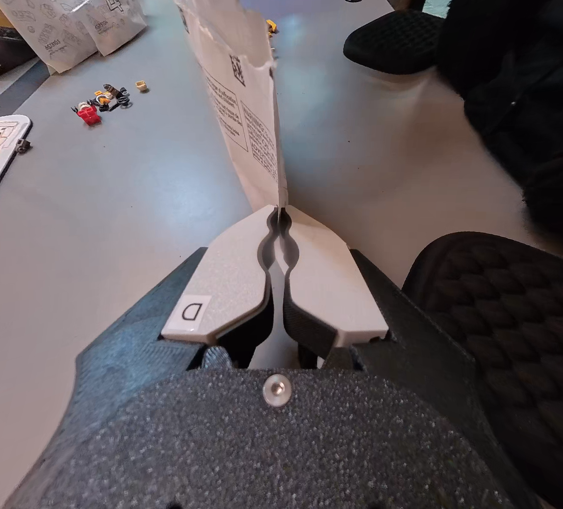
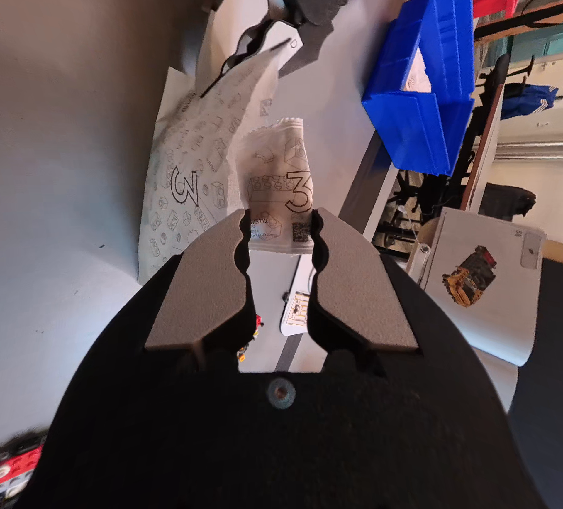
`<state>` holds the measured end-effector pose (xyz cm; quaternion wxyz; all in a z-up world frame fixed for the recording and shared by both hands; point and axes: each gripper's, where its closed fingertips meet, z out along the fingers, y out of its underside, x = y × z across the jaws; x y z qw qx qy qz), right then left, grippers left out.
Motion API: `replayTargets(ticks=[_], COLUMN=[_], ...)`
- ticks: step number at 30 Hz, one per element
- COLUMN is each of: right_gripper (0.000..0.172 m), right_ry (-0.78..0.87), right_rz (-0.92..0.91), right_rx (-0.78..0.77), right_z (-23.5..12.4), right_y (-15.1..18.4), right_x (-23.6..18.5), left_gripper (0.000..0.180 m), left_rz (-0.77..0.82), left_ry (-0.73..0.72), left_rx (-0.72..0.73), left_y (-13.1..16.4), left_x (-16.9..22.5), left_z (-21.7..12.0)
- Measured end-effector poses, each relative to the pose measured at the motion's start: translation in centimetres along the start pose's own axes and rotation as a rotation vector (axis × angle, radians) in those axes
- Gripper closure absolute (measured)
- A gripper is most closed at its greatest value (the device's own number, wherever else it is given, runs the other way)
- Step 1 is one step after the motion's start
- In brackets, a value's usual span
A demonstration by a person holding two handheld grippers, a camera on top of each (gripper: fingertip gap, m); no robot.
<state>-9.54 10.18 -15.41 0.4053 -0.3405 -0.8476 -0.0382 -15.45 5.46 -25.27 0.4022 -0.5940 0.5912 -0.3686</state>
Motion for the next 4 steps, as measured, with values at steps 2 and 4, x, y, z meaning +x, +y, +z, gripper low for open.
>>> replayTargets(ticks=[2,4], right_gripper=[0.133,0.127], right_ry=[-0.017,-0.066], right_rz=[-0.032,-0.017], right_rx=[-0.022,-0.015], right_z=[0.4,0.7], right_y=[-0.2,-0.7], right_x=[-0.6,-1.4], left_gripper=[0.18,0.18], left_rz=[-0.007,-0.013], left_ry=[-0.001,-0.003], left_rx=[-0.001,-0.004], left_y=[0.0,0.0], left_x=[0.0,-0.1], left_z=[0.0,0.0])
